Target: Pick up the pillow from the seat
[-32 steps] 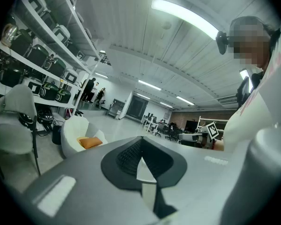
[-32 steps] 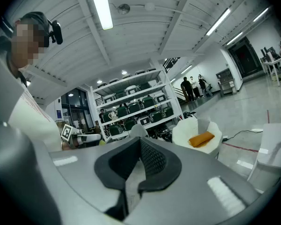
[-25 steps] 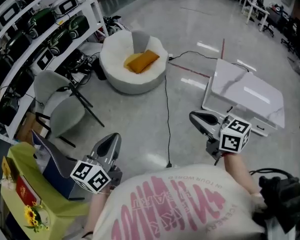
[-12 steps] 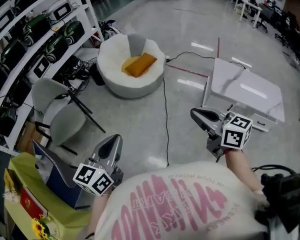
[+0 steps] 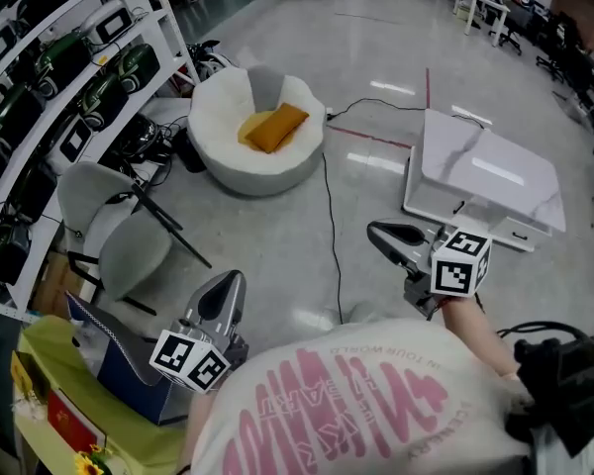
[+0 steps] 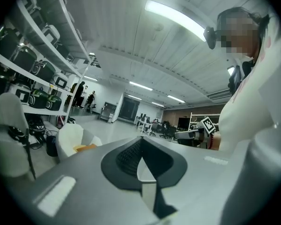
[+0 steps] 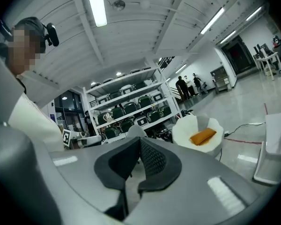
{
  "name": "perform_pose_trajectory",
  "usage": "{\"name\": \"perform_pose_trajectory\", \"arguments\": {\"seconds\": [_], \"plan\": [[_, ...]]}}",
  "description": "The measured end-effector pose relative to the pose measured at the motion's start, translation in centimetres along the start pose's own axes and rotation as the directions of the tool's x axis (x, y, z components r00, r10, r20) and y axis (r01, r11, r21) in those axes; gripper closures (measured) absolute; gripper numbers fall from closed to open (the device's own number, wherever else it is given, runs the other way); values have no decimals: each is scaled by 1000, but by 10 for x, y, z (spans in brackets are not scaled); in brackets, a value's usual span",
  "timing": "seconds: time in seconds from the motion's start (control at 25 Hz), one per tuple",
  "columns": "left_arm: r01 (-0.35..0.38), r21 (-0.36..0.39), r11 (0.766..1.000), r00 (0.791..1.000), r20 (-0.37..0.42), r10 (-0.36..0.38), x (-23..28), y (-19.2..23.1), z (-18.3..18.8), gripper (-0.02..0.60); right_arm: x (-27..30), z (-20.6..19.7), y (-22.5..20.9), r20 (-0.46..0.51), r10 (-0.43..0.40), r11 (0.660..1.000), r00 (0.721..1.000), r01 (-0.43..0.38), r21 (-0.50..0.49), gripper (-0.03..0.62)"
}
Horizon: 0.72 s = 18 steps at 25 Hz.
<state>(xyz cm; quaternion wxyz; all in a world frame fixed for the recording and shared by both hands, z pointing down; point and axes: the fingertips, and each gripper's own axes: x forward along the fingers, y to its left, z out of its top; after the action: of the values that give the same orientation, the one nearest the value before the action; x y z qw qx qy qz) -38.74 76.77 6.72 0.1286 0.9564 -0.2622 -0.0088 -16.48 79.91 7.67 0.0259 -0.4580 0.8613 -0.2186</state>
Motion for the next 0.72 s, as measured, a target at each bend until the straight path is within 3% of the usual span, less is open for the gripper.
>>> {"name": "perform_pose_trajectory", "arguments": {"seconds": [0.32,0.72], "plan": [[-32,-21,999,998,-48,31,31,26,-16,569,49,3,-30,-34,59,998,998,-59,19,588],[-102,-26,994,994,-44,100,127,68,11,569,92,56,-129,-56,116,993,992,-114,40,588]]}}
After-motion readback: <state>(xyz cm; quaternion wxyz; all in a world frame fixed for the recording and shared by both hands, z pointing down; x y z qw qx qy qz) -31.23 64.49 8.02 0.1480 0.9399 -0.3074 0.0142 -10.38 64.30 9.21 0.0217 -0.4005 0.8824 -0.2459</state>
